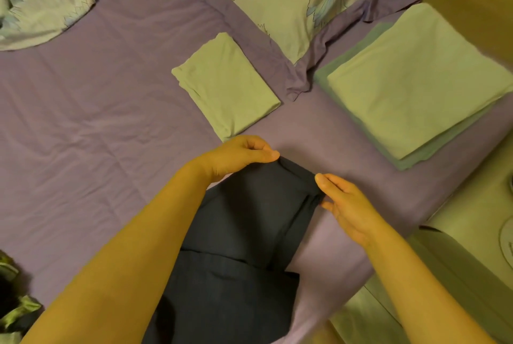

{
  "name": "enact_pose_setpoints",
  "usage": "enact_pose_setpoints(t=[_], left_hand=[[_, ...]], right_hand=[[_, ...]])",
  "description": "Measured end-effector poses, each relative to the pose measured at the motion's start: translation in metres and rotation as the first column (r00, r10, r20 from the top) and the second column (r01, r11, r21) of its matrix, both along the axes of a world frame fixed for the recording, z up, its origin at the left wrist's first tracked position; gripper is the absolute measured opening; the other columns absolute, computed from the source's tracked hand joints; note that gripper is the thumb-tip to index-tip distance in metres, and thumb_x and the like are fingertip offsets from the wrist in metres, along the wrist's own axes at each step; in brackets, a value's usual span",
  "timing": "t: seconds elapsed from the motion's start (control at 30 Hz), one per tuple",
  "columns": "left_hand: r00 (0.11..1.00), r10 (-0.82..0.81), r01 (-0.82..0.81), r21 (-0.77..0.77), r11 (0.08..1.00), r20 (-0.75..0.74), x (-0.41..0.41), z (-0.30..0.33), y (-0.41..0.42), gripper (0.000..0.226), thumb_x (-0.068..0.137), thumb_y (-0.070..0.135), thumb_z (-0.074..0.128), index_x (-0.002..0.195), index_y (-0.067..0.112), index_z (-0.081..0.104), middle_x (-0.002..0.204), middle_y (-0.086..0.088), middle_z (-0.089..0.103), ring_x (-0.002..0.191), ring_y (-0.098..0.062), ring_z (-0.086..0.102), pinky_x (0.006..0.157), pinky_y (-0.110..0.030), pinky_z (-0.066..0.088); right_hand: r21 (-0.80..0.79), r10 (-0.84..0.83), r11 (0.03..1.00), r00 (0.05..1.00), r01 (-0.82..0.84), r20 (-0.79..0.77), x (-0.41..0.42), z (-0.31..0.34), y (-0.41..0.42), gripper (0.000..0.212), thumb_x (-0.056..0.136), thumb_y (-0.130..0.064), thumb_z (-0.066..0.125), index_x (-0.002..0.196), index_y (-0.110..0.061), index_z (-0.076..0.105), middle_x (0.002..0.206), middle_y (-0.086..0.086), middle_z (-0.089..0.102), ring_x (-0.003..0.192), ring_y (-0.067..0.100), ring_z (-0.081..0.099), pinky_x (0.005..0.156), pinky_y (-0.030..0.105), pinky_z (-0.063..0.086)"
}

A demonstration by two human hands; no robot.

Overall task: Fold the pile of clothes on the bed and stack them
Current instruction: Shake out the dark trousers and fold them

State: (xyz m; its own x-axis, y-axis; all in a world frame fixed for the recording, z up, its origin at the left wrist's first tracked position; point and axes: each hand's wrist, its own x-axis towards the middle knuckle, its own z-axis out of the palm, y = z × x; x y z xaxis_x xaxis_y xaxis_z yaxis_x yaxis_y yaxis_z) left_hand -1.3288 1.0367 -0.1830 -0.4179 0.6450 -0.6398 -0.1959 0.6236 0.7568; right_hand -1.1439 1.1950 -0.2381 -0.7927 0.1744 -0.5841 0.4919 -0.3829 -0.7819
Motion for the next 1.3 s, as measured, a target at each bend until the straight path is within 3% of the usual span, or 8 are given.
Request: enact_pose_setpoints(t=[0.17,0.37,0.53,0.67,0.83,1.0,1.2,1.3], left_hand=[[0.971,-0.134,0.122,-0.071,0.990,-0.197,-0.010,0.022,0.006,0.038,0.090,0.025,0.064,0.091,-0.013,0.062,0.096,-0.024,0.053,0.078,-0.020,0.050,0.059,0.000,0.041],[0.858,-0.240,0.170,-0.190,0.967,-0.454,-0.035,0.061,0.010,0.028,0.090,0.037,0.060,0.074,0.014,0.064,0.095,-0.015,0.061,0.069,-0.007,0.051,0.063,-0.011,0.040],[0.857,-0.418,0.241,-0.483,0.842,-0.300,-0.025,0.025,0.023,0.036,0.097,0.039,0.049,0.106,0.006,0.061,0.105,-0.012,0.066,0.091,-0.024,0.063,0.080,-0.032,0.050],[0.944,-0.296,0.166,-0.563,0.810,-0.147,0.002,-0.027,0.024,0.046,0.099,0.044,0.042,0.074,0.007,0.054,0.091,-0.017,0.063,0.079,-0.028,0.058,0.075,-0.035,0.049],[1.000,0.001,-0.003,-0.510,0.860,-0.004,0.018,-0.057,0.029,0.047,0.089,0.056,0.054,0.081,0.011,0.061,0.078,-0.002,0.057,0.069,-0.014,0.051,0.072,-0.030,0.039],[1.000,-0.022,0.028,-0.482,0.876,0.019,0.032,-0.069,0.044,0.031,0.082,0.038,0.072,0.079,0.012,0.056,0.077,-0.004,0.050,0.073,-0.020,0.050,0.069,-0.031,0.039],[0.977,0.214,-0.204,-0.246,0.948,0.014,0.029,-0.064,0.043,0.020,0.096,0.019,0.055,0.079,0.013,0.045,0.075,-0.006,0.055,0.053,-0.010,0.055,0.043,-0.017,0.044],[0.986,0.166,-0.160,-0.177,0.971,0.020,0.019,-0.047,0.035,0.012,0.097,0.020,0.053,0.097,0.009,0.054,0.093,-0.010,0.061,0.081,-0.020,0.060,0.070,-0.026,0.054]], right_hand=[[-0.048,0.089,0.995,0.995,-0.087,0.042,-0.001,0.017,0.006,0.039,0.075,-0.051,0.062,0.097,-0.021,0.074,0.107,-0.002,0.071,0.106,0.012,0.063,0.090,0.036,0.051],[0.269,0.115,0.955,0.993,-0.122,0.039,0.004,0.030,0.008,0.040,0.093,-0.033,0.054,0.084,0.006,0.057,0.081,0.020,0.057,0.075,0.020,0.054,0.085,0.041,0.052],[0.190,0.127,0.975,0.990,-0.114,-0.058,0.010,0.035,-0.007,0.023,0.097,-0.024,0.050,0.084,-0.007,0.060,0.082,0.002,0.060,0.080,0.007,0.058,0.081,0.018,0.053],[0.105,0.097,0.991,0.992,-0.089,-0.080,0.007,0.027,-0.015,0.022,0.096,-0.027,0.050,0.083,-0.013,0.061,0.082,-0.005,0.062,0.083,0.005,0.060,0.080,0.020,0.054],[-0.055,0.002,0.998,0.995,-0.008,-0.095,0.011,0.017,-0.019,0.030,0.085,-0.044,0.053,0.104,-0.029,0.071,0.113,-0.006,0.069,0.108,0.007,0.063,0.085,0.018,0.052],[-0.284,-0.099,0.956,0.993,0.076,-0.069,0.018,0.009,-0.026,0.041,0.086,-0.042,0.057,0.120,-0.023,0.066,0.129,-0.002,0.062,0.121,0.013,0.057,0.091,0.022,0.050],[-0.425,-0.362,0.715,0.813,0.556,0.455,0.010,-0.009,-0.032,0.026,0.089,-0.031,0.059,0.087,-0.007,0.066,0.100,0.013,0.067,0.094,0.027,0.064,0.073,0.039,0.054],[-0.564,-0.218,0.591,0.787,0.577,0.577,0.000,-0.007,-0.039,0.018,0.087,-0.022,0.062,0.097,-0.007,0.068,0.106,0.020,0.067,0.096,0.034,0.065,0.073,0.045,0.056]])
